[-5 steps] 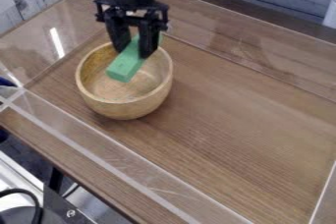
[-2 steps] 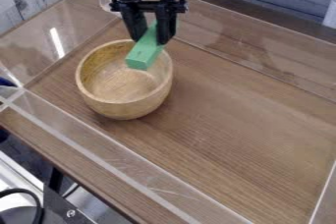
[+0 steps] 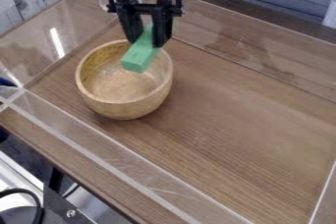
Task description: Remove the green block from inside the brown bowl and put it on the table
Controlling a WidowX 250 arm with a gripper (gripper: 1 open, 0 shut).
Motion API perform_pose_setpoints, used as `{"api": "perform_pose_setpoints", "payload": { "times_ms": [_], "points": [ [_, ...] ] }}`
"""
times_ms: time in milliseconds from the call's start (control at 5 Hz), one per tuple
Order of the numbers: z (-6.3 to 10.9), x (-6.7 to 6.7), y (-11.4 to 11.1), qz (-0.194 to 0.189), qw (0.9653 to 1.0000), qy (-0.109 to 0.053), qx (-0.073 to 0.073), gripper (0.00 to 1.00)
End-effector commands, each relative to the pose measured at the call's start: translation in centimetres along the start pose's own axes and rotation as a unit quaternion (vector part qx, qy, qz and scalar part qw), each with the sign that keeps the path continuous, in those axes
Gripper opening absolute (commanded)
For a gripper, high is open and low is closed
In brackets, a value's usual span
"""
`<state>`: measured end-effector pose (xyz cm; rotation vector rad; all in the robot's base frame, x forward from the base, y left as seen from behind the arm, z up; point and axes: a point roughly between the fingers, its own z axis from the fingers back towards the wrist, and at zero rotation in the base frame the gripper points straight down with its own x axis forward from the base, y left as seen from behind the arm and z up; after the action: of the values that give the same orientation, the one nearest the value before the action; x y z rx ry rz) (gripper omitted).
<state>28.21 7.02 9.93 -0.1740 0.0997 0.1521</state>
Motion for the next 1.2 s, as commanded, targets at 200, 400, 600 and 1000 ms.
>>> {"api": "perform_pose_setpoints", "payload": {
  "times_ms": [200, 400, 600, 1000],
  "points": [
    [1.0, 0.6, -1.3, -0.05, 0.9985, -0.02, -0.009, 0.0],
    [0.6, 0.1, -4.0, -0.046, 0.9983, -0.021, -0.031, 0.0],
    [-0.5, -0.3, -7.0, -0.031, 0.9979, -0.023, -0.053, 0.0],
    [-2.6, 0.7, -13.9, -0.027, 0.9987, -0.016, -0.04, 0.0]
  ]
}}
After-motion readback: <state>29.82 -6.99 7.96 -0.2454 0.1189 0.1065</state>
